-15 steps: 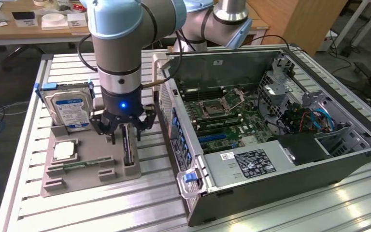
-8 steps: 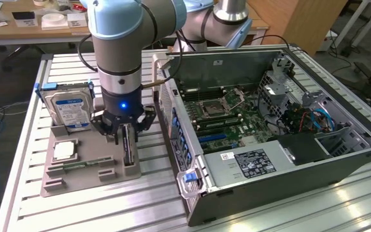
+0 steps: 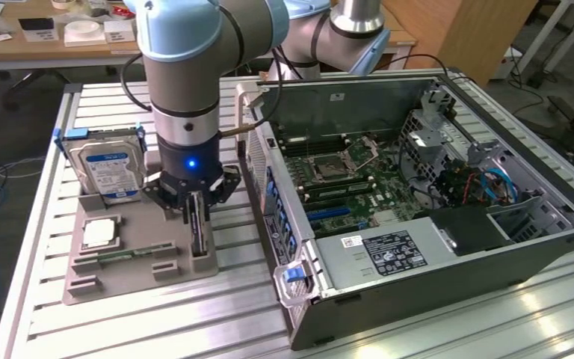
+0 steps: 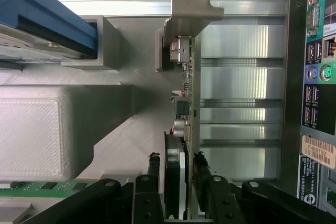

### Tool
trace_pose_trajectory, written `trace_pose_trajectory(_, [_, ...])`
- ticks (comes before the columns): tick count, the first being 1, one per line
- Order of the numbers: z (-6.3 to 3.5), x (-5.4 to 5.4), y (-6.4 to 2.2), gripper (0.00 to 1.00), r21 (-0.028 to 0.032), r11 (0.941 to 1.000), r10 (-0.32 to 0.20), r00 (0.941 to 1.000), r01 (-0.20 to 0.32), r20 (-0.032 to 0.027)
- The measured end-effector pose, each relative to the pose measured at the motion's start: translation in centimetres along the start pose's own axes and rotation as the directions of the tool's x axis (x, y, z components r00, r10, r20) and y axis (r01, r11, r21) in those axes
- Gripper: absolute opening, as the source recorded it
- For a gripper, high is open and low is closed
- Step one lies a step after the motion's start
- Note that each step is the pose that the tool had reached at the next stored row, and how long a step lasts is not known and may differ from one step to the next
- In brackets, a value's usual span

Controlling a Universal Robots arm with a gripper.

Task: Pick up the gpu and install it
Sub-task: 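Pick up the gpu and move the gpu toward the slot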

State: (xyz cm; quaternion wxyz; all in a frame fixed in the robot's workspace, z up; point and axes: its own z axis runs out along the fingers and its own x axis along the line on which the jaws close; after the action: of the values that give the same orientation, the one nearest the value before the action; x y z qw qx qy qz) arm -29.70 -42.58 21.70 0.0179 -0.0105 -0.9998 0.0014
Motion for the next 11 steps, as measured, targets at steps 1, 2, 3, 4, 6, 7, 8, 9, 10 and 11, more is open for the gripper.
trace_pose_trajectory(1, [0.01,-0.01,0.00,0.39,0.0001,1.0000,0.000,1.0000,0.000,0.0000])
trace_pose_trajectory(2, [0.05,-0.01,0.00,0.39,-0.0001,1.0000,0.000,1.0000,0.000,0.0002])
trace_pose_trajectory(3, [0.09,-0.02,0.00,0.39,-0.0003,1.0000,0.000,1.0000,0.000,0.0002])
trace_pose_trajectory(4, [0.14,-0.02,0.01,0.39,-0.0002,1.0000,0.000,1.0000,0.000,0.0002])
trace_pose_trajectory(6, [0.18,-0.02,0.00,0.39,0.0001,1.0000,0.000,1.0000,0.000,-0.0001])
trace_pose_trajectory(7, [0.21,-0.02,0.00,0.39,0.0000,1.0000,0.000,1.0000,0.000,0.0000])
trace_pose_trajectory(8, [0.24,-0.02,0.01,0.39,0.0000,1.0000,0.000,1.0000,0.000,0.0000])
trace_pose_trajectory(9, [0.26,-0.03,0.01,0.39,0.0000,1.0000,0.000,1.0000,0.000,0.0000])
trace_pose_trajectory(10, [0.27,-0.03,0.01,0.39,0.0001,1.0000,0.000,1.0000,0.000,-0.0001])
trace_pose_trajectory(11, [0.30,-0.03,0.03,0.39,-0.0001,1.0000,0.000,1.0000,0.000,0.0001])
